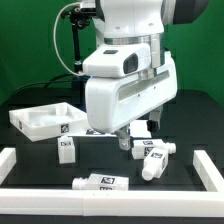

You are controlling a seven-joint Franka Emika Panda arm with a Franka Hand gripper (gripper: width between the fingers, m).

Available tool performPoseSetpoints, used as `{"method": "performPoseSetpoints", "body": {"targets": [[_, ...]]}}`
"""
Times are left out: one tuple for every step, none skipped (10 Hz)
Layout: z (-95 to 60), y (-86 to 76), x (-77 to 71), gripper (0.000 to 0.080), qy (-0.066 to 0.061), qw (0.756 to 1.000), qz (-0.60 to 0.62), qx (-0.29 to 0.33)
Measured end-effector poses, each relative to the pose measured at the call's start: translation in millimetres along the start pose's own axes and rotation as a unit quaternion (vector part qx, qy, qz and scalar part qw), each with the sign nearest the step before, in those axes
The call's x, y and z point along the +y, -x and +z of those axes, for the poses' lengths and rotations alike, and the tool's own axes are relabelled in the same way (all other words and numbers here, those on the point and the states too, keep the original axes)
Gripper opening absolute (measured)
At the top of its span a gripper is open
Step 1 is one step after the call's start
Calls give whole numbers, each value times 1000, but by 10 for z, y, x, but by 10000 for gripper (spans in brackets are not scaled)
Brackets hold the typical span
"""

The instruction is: Assemble one leg

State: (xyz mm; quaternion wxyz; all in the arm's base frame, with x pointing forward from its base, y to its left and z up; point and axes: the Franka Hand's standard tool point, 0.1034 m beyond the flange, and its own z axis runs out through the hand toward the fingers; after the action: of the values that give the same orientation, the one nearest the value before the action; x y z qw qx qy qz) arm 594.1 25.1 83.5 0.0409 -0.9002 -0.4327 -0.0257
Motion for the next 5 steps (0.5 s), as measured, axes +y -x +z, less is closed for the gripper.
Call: {"method": "performPoseSetpoints", "body": {"targets": [[0,0,0,650,0,1000,0,0],[0,0,0,650,0,1000,0,0],[0,1,1,650,0,1000,0,0],[11,16,22,650,3,1000,-4,1],[84,108,144,650,16,1000,-18,5]]}}
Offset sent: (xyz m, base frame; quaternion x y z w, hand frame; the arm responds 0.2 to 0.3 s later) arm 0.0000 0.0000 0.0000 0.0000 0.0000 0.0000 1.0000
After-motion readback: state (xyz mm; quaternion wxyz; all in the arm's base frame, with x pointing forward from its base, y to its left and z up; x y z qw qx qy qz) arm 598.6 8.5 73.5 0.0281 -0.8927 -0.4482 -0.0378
